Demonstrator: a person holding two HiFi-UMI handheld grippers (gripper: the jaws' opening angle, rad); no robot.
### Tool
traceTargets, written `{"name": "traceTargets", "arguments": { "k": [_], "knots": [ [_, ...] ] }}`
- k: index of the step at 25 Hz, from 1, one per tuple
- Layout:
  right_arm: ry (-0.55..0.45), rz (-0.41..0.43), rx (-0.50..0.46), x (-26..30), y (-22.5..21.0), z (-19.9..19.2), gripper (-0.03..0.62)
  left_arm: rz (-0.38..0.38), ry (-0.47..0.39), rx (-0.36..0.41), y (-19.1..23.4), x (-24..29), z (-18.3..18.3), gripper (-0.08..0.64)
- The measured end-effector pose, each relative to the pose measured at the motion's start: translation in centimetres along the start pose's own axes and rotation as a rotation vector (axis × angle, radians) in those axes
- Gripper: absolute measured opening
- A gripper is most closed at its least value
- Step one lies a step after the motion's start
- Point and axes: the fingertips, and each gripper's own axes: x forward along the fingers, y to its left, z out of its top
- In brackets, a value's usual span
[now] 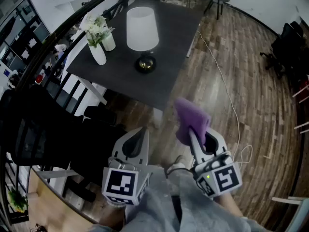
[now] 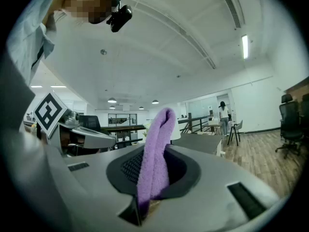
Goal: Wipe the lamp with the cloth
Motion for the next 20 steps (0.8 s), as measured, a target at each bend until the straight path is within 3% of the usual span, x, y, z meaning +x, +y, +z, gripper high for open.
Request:
{"name": "traceTargets", "arguments": {
  "k": [13,20],
  "knots": [
    [0.032,0.034,0.011,-0.1,-2.8,-0.2,0.051,0.019,0.006,-0.016,-2.1,2.7,0.6,0.002],
    [-0.019,0.070,0.080,-0.4,-6.4,0.5,0.051,0.036,-0.018,-0.001,-3.9,5.2,1.4,0.002]
  ]
}}
